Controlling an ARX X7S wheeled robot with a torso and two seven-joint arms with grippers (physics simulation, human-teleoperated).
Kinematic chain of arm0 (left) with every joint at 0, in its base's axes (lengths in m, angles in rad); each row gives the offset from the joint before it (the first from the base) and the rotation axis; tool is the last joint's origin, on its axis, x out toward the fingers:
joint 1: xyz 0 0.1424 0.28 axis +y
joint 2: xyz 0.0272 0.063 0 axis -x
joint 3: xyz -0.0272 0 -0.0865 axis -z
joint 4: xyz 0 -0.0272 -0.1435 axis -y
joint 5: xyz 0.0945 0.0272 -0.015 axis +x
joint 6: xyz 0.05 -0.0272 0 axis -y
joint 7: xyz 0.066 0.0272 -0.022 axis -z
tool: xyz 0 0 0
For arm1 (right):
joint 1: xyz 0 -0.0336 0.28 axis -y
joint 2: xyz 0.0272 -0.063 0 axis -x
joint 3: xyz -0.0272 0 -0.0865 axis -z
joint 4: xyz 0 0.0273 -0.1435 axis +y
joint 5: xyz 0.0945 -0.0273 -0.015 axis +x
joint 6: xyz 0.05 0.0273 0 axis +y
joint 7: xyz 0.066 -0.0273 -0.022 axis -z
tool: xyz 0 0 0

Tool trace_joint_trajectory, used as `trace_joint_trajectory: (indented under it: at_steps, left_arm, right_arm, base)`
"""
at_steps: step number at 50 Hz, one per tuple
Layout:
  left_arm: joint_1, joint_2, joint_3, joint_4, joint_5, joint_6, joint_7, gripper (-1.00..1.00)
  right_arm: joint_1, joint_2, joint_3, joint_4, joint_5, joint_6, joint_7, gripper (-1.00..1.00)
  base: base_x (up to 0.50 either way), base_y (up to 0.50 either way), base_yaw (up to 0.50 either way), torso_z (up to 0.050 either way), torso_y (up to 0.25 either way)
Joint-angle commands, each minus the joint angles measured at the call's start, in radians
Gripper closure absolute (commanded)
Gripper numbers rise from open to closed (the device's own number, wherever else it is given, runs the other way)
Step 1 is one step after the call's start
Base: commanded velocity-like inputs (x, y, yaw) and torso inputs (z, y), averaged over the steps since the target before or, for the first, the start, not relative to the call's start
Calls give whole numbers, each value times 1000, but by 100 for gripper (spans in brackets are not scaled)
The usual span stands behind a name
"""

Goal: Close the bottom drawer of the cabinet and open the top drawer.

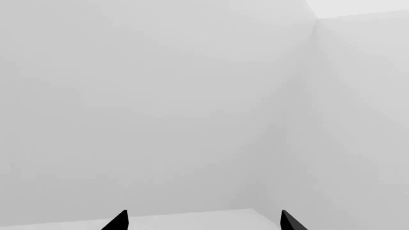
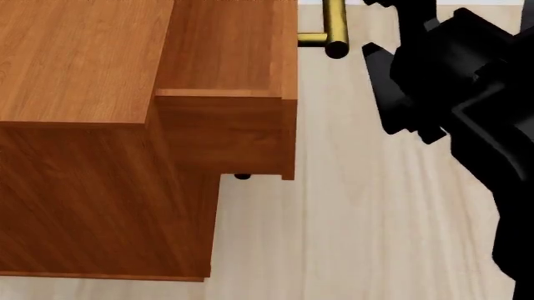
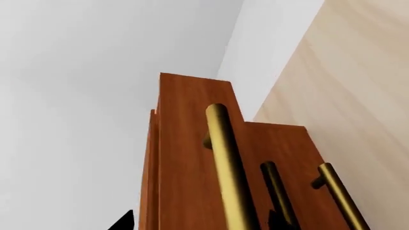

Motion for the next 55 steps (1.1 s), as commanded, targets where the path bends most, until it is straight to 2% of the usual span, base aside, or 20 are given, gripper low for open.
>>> trace_joint_trajectory:
  at_steps: [1, 14, 22, 36, 42, 55]
  left_arm:
    - [0, 0, -2, -3, -5, 2, -2, -100]
    - [-1, -3, 2, -3, -4, 0, -3, -100]
    - [-3, -6, 4, -3, -5, -3, -4, -100]
    - [-6, -7, 10, -15, -5, 4, 3, -100]
    - [-4, -8, 10, -13, -8, 4, 2, -100]
    - [-1, -8, 10, -15, -11, 8, 3, -100]
  right_arm:
    - [27, 10, 34, -10, -20, -49, -42, -100]
    - [5, 28, 39, -29, -101, -100, -17, -100]
    - [69, 74, -5, -112, -160, -57, 0, -100]
    - [269, 160, -176, -158, -225, 131, 24, -100]
    - [388, 186, -310, -188, -254, 286, 27, -100]
    - [520, 157, -464, -198, -236, 429, 97, -100]
  base:
    - [0, 0, 0, 0, 0]
    - [0, 0, 0, 0, 0]
    - [0, 0, 0, 0, 0]
    - [0, 0, 0, 0, 0]
    - [0, 0, 0, 0, 0]
    - [0, 0, 0, 0, 0]
